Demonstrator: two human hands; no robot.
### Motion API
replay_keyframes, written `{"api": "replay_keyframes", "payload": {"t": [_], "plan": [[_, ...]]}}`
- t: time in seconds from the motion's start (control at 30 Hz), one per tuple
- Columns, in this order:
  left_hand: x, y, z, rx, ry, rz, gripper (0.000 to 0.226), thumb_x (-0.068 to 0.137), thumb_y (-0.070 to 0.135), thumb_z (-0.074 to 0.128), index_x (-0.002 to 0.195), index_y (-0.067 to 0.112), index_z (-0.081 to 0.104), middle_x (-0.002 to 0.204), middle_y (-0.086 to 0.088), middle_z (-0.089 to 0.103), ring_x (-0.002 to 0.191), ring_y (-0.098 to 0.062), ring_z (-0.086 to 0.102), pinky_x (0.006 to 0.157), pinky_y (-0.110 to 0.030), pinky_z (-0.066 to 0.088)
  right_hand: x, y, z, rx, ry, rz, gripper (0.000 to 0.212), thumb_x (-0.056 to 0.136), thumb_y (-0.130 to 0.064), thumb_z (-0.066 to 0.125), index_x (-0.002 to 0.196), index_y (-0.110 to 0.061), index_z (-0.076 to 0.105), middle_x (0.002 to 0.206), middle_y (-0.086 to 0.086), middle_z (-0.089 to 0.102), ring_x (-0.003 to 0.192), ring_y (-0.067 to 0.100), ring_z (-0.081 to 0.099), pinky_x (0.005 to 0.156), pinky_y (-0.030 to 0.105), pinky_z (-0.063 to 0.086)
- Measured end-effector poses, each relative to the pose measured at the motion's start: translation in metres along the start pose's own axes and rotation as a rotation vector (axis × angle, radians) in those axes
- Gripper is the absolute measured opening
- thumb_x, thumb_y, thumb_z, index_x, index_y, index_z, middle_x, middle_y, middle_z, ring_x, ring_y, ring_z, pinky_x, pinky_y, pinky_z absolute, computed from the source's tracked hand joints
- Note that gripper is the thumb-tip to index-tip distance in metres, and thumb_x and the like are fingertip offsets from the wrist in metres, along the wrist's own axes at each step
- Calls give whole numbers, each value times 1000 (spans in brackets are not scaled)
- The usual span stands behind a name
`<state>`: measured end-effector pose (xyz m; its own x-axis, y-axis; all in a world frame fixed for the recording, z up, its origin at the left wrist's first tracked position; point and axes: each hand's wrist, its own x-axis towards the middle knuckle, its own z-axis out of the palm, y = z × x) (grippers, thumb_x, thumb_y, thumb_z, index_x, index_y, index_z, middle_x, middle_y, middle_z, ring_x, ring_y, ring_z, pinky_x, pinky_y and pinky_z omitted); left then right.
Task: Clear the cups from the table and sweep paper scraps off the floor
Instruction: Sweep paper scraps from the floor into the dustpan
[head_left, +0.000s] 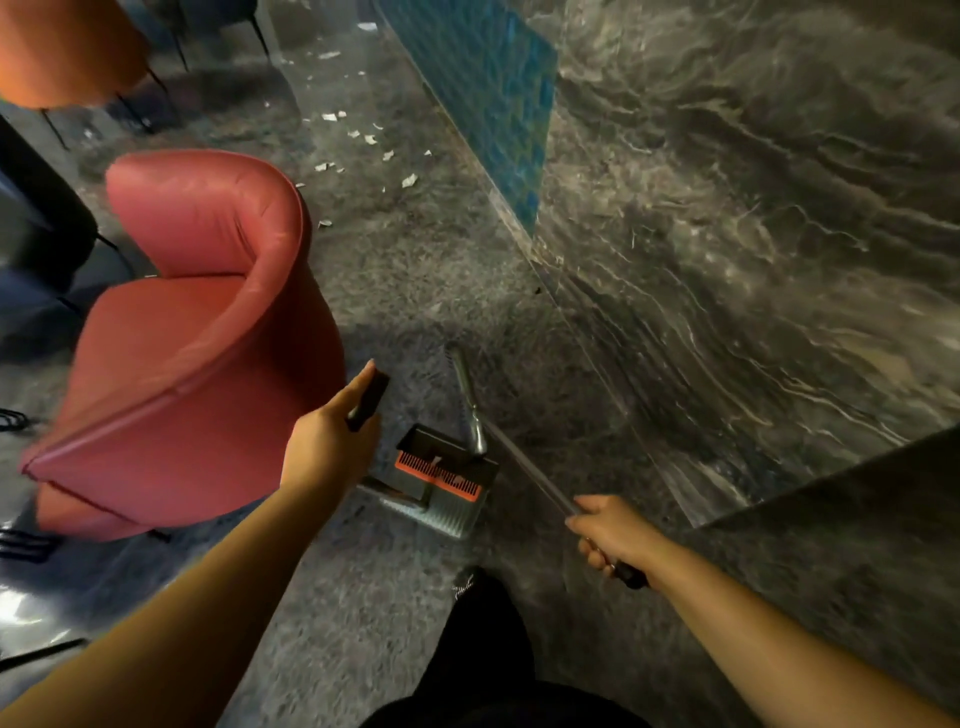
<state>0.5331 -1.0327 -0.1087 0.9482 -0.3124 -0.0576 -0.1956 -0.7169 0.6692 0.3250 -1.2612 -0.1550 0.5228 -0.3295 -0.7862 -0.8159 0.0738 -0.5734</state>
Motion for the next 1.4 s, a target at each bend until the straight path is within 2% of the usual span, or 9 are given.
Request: {"api": "replay_keyframes", "payload": {"t": [0.1, 0.3, 0.53, 0.7, 0.83, 0.93, 1.07, 1.23, 1.4], "plan": [[57, 6, 11, 8, -6, -2, 68, 86, 19, 68, 139, 53, 41, 107, -5, 72, 85, -22, 67, 73, -34, 52, 35, -42, -17, 1, 12, -1, 35, 97, -16, 55, 130, -10, 50, 58, 5, 44, 38, 9, 39, 33, 16, 29], [168, 32, 22, 72, -18, -2, 66, 86, 28, 66, 137, 59, 38, 83, 0, 70, 58, -12, 61, 55, -25, 42, 102, -122, -47, 22, 9, 22, 35, 96, -11, 53, 131, -9, 51, 58, 4, 44, 38, 8, 38, 34, 17, 29], [286, 57, 39, 80, -2, -66, 65, 87, 26, 65, 139, 56, 39, 80, -5, 68, 54, -17, 59, 52, -26, 41, 199, -220, -96, 6, 21, 12, 28, 96, -3, 49, 123, 3, 50, 57, 7, 43, 39, 10, 38, 32, 15, 27], [374, 75, 46, 95, 61, -113, 65, 88, 24, 66, 142, 51, 40, 80, -7, 69, 66, -26, 67, 54, -26, 39, 288, -301, -135, -6, -18, 20, 41, 95, -3, 51, 136, -6, 42, 55, 8, 46, 33, 9, 40, 33, 16, 29], [438, 85, 48, 93, 146, -133, 65, 88, 24, 67, 141, 51, 41, 69, -2, 61, 48, -9, 52, 51, -26, 36, 342, -366, -155, -30, -49, 17, 39, 95, -4, 51, 133, -8, 45, 55, 7, 48, 31, 8, 40, 33, 16, 30], [480, 85, 45, 105, 193, -143, 66, 87, 25, 68, 141, 51, 40, 68, -2, 61, 48, -4, 50, 54, -27, 37, 371, -412, -157, -43, -62, -3, 41, 95, -5, 50, 135, -9, 44, 54, 6, 47, 31, 7, 40, 33, 15, 29], [538, 78, 39, 95, 213, -183, 65, 87, 27, 68, 140, 53, 40, 77, -4, 67, 53, -7, 54, 59, -26, 39, 409, -470, -150, -33, -85, -10, 48, 96, -4, 50, 142, -8, 38, 54, 6, 45, 31, 6, 38, 32, 14, 28], [623, 60, 29, 89, 169, -204, 65, 89, 26, 67, 142, 50, 39, 95, -13, 72, 70, -27, 65, 63, -27, 40, 454, -542, -135, -29, -83, -8, 46, 96, -3, 50, 140, -9, 40, 56, 7, 45, 30, 6, 38, 32, 14, 27], [702, 42, 9, 106, 134, -208, 66, 90, 26, 66, 142, 52, 36, 100, -14, 72, 69, -27, 64, 61, -28, 41, 492, -606, -117, -40, -60, 9, 46, 95, -4, 51, 140, -9, 42, 55, 6, 47, 34, 8, 39, 33, 16, 29]]}}
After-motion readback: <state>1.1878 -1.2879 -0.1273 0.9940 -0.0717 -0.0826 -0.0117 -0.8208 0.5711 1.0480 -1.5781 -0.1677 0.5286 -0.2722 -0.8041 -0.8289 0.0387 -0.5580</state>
